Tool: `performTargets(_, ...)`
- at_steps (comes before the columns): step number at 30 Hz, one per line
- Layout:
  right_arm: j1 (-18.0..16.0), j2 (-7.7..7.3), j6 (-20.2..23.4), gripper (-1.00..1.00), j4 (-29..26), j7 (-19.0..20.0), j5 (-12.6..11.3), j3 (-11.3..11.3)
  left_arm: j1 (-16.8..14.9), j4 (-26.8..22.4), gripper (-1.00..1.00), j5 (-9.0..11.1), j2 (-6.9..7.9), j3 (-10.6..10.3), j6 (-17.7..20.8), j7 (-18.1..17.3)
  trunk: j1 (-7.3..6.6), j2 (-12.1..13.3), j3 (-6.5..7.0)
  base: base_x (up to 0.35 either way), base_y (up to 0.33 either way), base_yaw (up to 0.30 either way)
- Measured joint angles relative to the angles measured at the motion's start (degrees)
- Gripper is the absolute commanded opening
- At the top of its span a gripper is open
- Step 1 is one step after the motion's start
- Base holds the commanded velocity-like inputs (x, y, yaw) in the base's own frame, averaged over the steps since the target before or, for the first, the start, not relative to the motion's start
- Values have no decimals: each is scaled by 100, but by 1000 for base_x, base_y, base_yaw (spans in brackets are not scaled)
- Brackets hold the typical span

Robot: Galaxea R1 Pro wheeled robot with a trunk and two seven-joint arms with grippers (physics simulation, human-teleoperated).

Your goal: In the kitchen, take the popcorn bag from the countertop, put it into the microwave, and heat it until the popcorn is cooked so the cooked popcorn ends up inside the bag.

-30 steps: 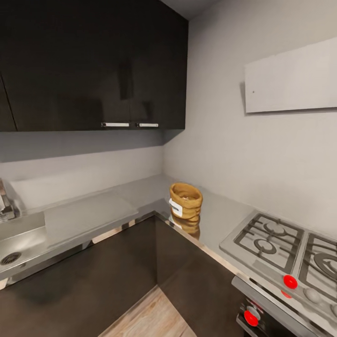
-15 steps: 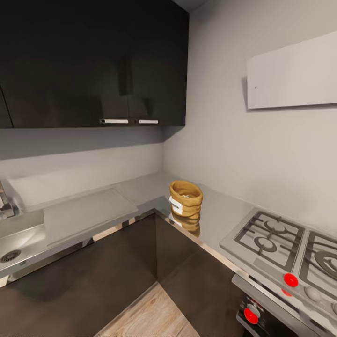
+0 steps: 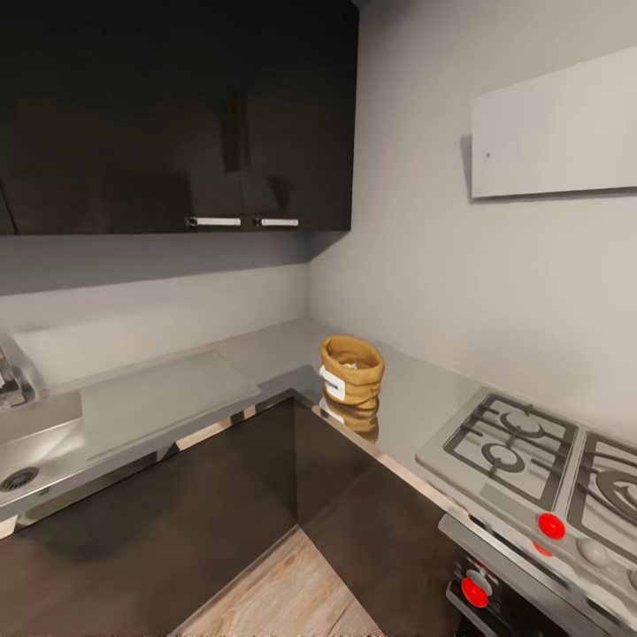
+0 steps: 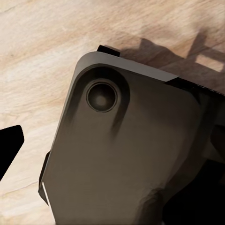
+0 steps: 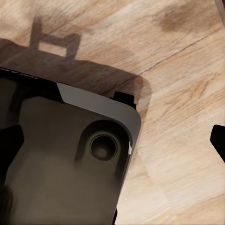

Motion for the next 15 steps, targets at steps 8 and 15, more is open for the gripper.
performTargets(8,0,3,-51,100,0,-15,1,-5,0,0,100,1,0,0,-1,0,0,0,-9,0,0,0)
performTargets(15,0,0,-41,100,0,-298,-15,-7,0,0,100,0,1,0,0,0,0,0,-9,0,0,0)
